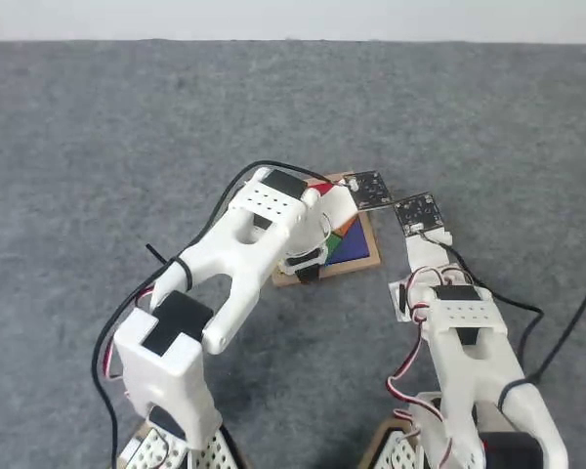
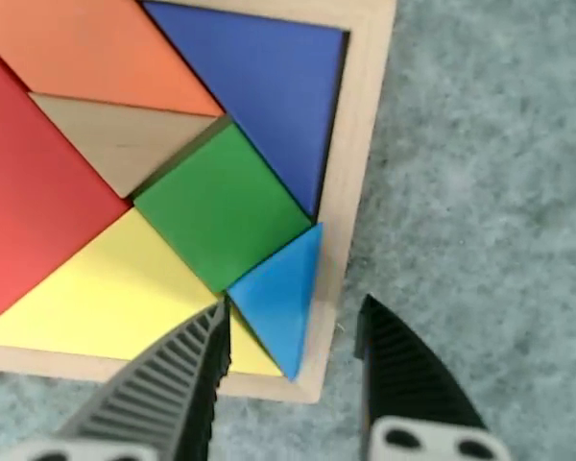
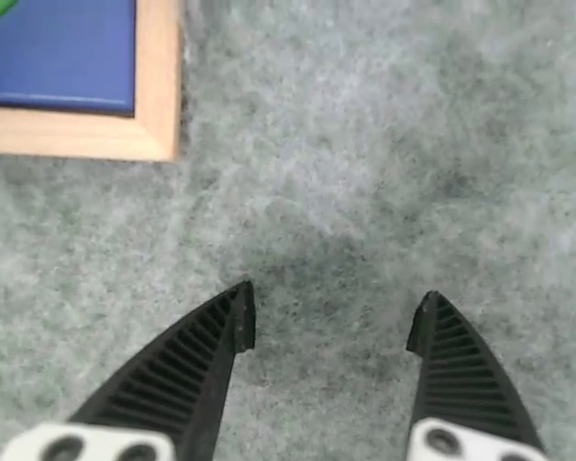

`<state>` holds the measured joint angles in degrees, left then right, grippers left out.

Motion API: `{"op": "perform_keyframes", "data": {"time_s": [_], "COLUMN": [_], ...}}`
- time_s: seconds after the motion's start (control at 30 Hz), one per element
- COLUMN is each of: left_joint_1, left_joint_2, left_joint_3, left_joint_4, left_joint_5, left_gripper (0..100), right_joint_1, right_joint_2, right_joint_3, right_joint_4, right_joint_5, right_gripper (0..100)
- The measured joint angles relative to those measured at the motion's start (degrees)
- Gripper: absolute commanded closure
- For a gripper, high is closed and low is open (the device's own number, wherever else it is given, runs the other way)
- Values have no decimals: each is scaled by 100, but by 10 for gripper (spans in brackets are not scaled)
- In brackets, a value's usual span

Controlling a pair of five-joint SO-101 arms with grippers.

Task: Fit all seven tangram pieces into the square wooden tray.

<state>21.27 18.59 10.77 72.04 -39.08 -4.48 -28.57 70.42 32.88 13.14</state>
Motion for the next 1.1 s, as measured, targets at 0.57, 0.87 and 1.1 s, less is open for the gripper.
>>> {"op": "perform_keyframes", "data": {"time_s": [0.57,0.87,1.1], "left_joint_1": [-519,-1187,-1556], "left_joint_2": [-343,-1925,-4220], "left_joint_3": [-185,-202,1424], "left_joint_4": [88,-352,-1152], "left_joint_5": [299,2145,2884], "left_gripper": [778,850,988], "right_joint_1": [0,413,941], "right_joint_2": [-70,-976,-3191], "right_joint_3": [-18,70,448], "right_joint_4": [-44,229,1178], "right_joint_5": [0,-211,-352], "right_gripper": [732,985,983]}}
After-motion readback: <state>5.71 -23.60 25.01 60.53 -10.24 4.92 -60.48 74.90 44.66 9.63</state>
